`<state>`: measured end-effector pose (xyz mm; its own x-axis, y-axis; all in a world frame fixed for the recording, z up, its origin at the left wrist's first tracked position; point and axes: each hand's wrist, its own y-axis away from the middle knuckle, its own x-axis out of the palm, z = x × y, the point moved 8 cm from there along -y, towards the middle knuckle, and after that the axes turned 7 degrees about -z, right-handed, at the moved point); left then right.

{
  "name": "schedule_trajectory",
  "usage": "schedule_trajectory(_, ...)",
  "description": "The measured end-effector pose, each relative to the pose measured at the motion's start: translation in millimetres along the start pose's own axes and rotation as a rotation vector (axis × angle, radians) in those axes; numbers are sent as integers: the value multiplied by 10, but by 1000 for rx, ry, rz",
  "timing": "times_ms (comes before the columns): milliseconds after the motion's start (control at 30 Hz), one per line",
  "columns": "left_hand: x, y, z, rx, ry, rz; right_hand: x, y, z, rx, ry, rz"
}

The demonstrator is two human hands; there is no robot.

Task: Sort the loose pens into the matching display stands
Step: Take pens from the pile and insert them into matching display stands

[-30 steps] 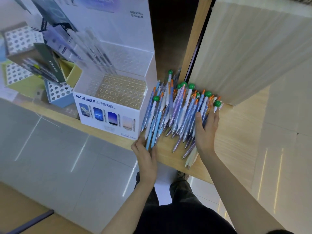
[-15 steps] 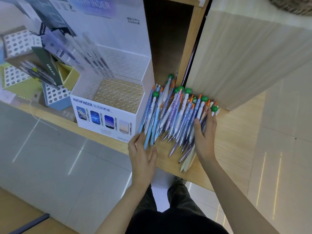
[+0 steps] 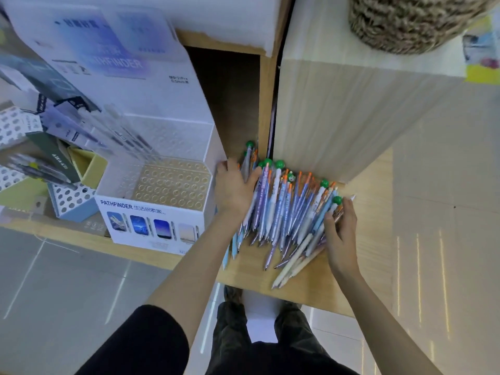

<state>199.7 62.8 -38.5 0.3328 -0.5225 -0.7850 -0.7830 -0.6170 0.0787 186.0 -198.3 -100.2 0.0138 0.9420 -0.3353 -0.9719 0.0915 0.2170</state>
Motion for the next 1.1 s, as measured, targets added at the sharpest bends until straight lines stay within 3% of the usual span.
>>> schedule_trajectory(133,238,-71,19,-8,-44,144,109,-15,-41,57,-39,33)
schedule_trajectory(300,198,73,130,26,15,84,361,-48,123,17,-46,13)
schedule_trajectory(500,131,68,160,-13,59,81,500,-139,194,-88,171,-43)
schedule_trajectory(633,122,33,130,-41,3,105,338,-123,153,1,18,15)
schedule_trajectory(800,143,18,130,-55,-74,116,-39,-192,146,5,-8,-10)
schedule_trajectory(1100,139,146,68,-40,63,2,-360,185,-150,150,128,-64)
